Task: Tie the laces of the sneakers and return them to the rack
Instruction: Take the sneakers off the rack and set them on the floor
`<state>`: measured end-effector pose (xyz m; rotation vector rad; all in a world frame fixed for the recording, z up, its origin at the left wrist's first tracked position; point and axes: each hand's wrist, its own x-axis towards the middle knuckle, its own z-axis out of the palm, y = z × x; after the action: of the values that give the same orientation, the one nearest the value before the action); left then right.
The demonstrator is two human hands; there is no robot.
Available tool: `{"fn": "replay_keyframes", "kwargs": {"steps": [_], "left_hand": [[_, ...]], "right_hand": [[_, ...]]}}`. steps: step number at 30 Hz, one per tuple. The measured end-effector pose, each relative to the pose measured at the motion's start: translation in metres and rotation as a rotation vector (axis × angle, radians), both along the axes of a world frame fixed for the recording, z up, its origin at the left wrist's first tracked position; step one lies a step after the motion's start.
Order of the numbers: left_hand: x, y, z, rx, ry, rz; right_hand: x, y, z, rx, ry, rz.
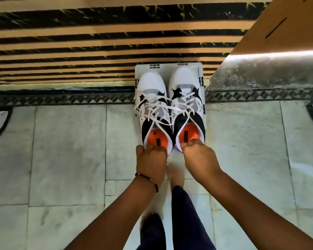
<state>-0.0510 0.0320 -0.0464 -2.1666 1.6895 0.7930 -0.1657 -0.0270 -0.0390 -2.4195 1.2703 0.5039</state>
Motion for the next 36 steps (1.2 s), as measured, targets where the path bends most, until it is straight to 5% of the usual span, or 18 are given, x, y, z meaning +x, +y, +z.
{"fn": "replay_keyframes", "kwargs": {"steps": [8, 18, 24, 36], "left_hand": [[-0.012, 0.117, 0.003, -0.15, 0.044, -0.119], [-0.04, 0.224, -0.029, 0.076, 0.102, -0.206], [-0.056, 0.232, -0.105, 0.127, 0.068, -0.161], [-0.032, 0.199, -0.324, 0.109, -0.03, -0.269]], "right_hand": [[-0.032, 0.13, -0.007, 0.047, 0.046, -0.114], [-0.076, 0.25, -0.038, 0.278, 0.043, -0.154], [-0.088, 0.246, -0.1, 0.334, 0.134, -0.094], [-0.092, 0.2, -0.315, 0.165, 0.124, 0.109]]}}
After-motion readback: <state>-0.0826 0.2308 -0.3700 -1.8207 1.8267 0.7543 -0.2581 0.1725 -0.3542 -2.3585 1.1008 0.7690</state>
